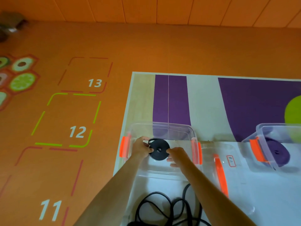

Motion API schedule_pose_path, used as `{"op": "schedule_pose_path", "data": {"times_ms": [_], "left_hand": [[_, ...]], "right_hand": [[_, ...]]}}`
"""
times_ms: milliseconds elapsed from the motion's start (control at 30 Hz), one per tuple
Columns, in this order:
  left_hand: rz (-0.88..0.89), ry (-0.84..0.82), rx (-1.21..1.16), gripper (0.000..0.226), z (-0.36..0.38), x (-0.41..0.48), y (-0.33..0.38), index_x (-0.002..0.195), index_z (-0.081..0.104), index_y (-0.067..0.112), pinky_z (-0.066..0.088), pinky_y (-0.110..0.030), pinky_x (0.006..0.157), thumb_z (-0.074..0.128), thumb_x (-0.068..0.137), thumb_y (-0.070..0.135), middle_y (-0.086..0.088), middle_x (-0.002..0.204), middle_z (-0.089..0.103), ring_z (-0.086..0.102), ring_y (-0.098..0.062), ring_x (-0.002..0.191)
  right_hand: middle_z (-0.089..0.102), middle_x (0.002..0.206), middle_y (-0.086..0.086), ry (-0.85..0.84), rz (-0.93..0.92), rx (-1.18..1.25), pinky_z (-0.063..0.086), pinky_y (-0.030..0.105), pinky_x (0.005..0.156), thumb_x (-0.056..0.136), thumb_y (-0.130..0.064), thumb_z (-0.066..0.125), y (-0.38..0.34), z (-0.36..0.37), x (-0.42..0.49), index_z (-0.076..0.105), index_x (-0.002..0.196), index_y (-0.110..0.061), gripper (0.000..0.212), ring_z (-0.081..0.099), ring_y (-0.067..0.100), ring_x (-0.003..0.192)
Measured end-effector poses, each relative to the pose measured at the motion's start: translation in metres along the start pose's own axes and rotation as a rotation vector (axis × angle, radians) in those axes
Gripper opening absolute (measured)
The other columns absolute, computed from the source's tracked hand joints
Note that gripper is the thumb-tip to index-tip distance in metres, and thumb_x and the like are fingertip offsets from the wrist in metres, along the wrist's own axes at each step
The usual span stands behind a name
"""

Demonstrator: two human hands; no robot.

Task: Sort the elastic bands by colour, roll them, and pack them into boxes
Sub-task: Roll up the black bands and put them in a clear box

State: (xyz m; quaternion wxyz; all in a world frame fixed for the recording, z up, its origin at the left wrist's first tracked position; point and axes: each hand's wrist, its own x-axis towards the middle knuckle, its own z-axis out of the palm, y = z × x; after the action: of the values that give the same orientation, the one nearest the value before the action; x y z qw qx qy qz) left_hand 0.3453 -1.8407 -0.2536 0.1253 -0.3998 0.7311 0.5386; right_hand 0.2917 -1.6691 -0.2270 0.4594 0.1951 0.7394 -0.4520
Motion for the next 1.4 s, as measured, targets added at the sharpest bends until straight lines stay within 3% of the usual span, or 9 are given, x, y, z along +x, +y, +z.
{"op": "schedule_pose_path", "data": {"times_ms": [367, 433, 533, 767, 867, 933, 1033, 1200, 1400], "left_hand": [[0.124, 0.034, 0.075, 0.042, 0.005, -0.006, 0.001, 0.115, 0.059, 0.008, 0.054, -0.038, 0.086, 0.067, 0.084, -0.021, -0.011, 0.103, 0.065, 0.063, -0.031, 0.101], [0.139, 0.023, 0.105, 0.043, 0.004, -0.007, 0.001, 0.118, 0.058, 0.007, 0.053, -0.038, 0.085, 0.067, 0.085, -0.018, -0.014, 0.107, 0.068, 0.065, -0.034, 0.105], [0.138, -0.030, 0.237, 0.045, 0.003, -0.006, 0.003, 0.129, 0.053, 0.010, 0.048, -0.034, 0.077, 0.068, 0.090, -0.007, -0.016, 0.107, 0.068, 0.063, -0.031, 0.096], [0.129, -0.091, 0.501, 0.041, 0.004, -0.015, 0.011, 0.138, 0.039, 0.011, 0.053, -0.044, 0.082, 0.055, 0.100, 0.006, -0.017, 0.107, 0.061, 0.063, -0.033, 0.096], [0.165, -0.078, 0.661, 0.046, -0.001, -0.030, 0.021, 0.142, 0.036, 0.013, 0.051, -0.041, 0.076, 0.059, 0.101, 0.016, -0.018, 0.119, 0.062, 0.065, -0.036, 0.106], [0.191, -0.082, 0.662, 0.052, -0.007, -0.045, 0.029, 0.148, 0.035, 0.014, 0.053, -0.041, 0.081, 0.059, 0.102, 0.019, -0.018, 0.126, 0.061, 0.064, -0.036, 0.113], [0.331, -0.012, 0.667, 0.045, -0.023, -0.084, 0.036, 0.149, 0.044, 0.017, 0.054, -0.040, 0.091, 0.055, 0.105, 0.023, -0.012, 0.133, 0.062, 0.060, -0.031, 0.123], [0.611, 0.193, 0.860, 0.029, -0.048, -0.174, 0.017, 0.132, 0.064, 0.016, 0.053, -0.043, 0.082, 0.054, 0.105, 0.018, -0.005, 0.118, 0.068, 0.064, -0.030, 0.106], [0.782, 0.327, 0.827, 0.038, -0.042, -0.247, -0.055, 0.110, 0.078, 0.012, 0.061, -0.044, 0.074, 0.087, 0.075, 0.000, -0.007, 0.111, 0.074, 0.073, -0.034, 0.102]], "right_hand": [[0.072, 0.122, 0.021, 0.097, -0.065, -0.136, 0.059, 0.045, 0.102, 0.106, -0.024, 0.060, 0.006, 0.004, 0.007, 0.061, 0.123, 0.002, 0.030, 0.071, 0.033, 0.115], [0.070, 0.102, 0.017, 0.095, -0.137, -0.337, 0.058, 0.035, 0.089, 0.107, -0.027, 0.056, 0.007, 0.004, 0.011, 0.060, 0.110, -0.002, 0.025, 0.069, 0.028, 0.097], [0.050, 0.074, 0.002, 0.084, -0.206, -0.575, 0.036, 0.023, 0.059, 0.103, -0.028, 0.058, 0.005, 0.004, 0.012, 0.054, 0.096, -0.006, 0.023, 0.046, 0.012, 0.065], [0.045, 0.068, 0.002, 0.056, -0.226, -0.794, 0.031, 0.024, 0.055, 0.100, -0.028, 0.058, 0.010, -0.004, 0.012, 0.044, 0.071, -0.015, 0.035, 0.042, 0.014, 0.059], [0.052, 0.074, 0.005, 0.069, -0.278, -0.793, 0.040, 0.023, 0.059, 0.101, -0.027, 0.058, 0.000, -0.008, -0.003, 0.049, 0.076, -0.011, 0.031, 0.050, 0.016, 0.064], [0.070, 0.100, 0.015, 0.052, -0.369, -0.817, 0.053, 0.028, 0.079, 0.104, -0.025, 0.057, -0.008, -0.013, -0.022, 0.065, 0.103, -0.002, 0.025, 0.069, 0.026, 0.091], [0.071, 0.133, 0.015, 0.074, -0.597, -0.774, 0.050, 0.025, 0.093, 0.108, -0.026, 0.057, -0.010, -0.025, -0.067, 0.061, 0.139, -0.007, 0.037, 0.069, 0.026, 0.120], [0.074, 0.121, -0.004, 0.115, -0.829, -0.525, 0.051, 0.007, 0.088, 0.107, -0.022, 0.061, 0.031, -0.049, -0.154, 0.070, 0.131, -0.015, 0.026, 0.070, 0.005, 0.107], [0.078, 0.107, -0.008, 0.240, -0.902, -0.615, 0.063, 0.024, 0.081, 0.107, -0.021, 0.062, 0.131, -0.066, -0.186, 0.075, 0.116, -0.020, 0.017, 0.074, 0.007, 0.093]]}}
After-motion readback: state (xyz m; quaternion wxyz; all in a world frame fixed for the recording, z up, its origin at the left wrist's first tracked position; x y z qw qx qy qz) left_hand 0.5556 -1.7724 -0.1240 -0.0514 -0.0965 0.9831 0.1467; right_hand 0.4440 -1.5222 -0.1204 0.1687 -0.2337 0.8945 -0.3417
